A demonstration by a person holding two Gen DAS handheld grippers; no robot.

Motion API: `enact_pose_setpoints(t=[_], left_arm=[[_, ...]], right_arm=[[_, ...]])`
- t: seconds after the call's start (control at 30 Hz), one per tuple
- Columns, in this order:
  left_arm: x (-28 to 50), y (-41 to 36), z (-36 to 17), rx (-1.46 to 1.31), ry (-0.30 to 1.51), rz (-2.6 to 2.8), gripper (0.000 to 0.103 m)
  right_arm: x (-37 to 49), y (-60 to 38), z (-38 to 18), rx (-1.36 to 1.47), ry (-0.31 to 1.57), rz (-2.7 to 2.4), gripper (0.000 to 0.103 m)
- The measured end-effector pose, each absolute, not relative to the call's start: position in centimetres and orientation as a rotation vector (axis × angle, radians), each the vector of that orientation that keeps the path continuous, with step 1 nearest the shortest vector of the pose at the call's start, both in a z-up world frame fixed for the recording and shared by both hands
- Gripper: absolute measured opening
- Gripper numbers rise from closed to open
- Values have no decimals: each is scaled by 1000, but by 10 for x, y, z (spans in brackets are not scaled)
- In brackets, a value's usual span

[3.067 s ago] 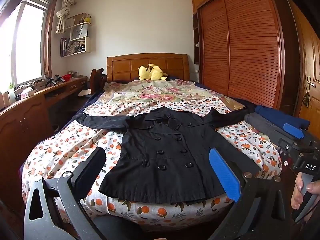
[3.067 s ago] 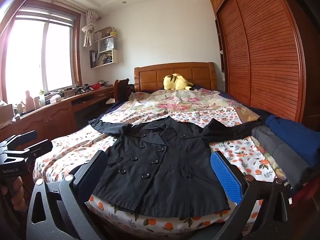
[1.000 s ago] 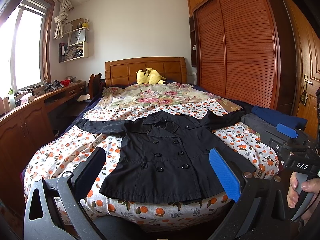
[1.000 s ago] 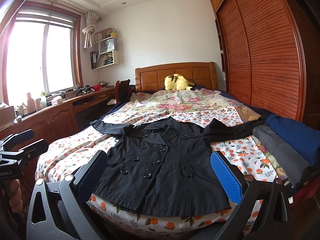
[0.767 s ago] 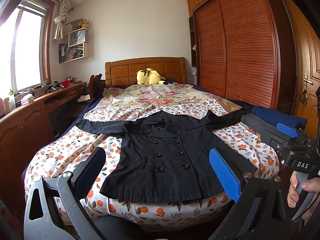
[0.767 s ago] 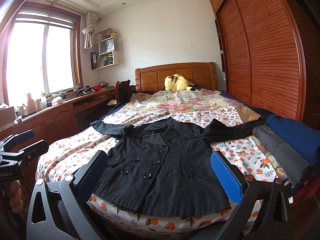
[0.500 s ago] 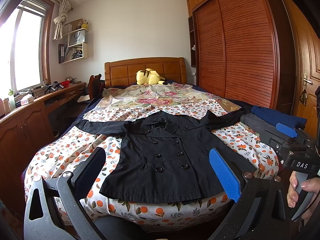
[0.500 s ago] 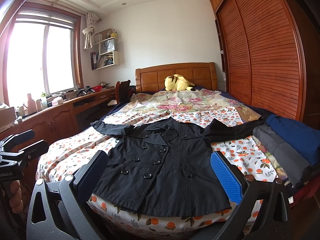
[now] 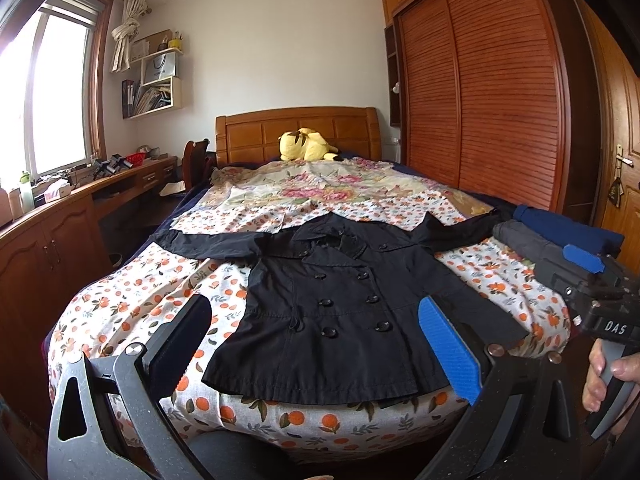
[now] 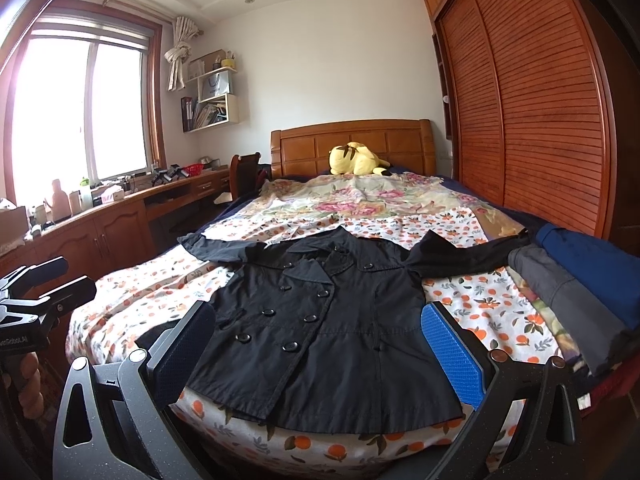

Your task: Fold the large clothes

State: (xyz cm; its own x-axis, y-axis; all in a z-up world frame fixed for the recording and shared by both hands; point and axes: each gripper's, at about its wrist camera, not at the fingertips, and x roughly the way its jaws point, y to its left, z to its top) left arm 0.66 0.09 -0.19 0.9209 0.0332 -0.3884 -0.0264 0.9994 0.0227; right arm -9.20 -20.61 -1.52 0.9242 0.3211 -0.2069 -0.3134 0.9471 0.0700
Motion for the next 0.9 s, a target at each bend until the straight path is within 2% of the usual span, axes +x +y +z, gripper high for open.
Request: enact_pose_setpoints(t=[0.57, 0.9], left_arm=[[78, 47, -92, -27, 553, 50, 103], [113, 78, -120, -20, 603, 84, 103]], right_arm=[[-2, -181, -44, 3, 288, 384, 102], [59, -151, -43, -9, 294, 454, 103]])
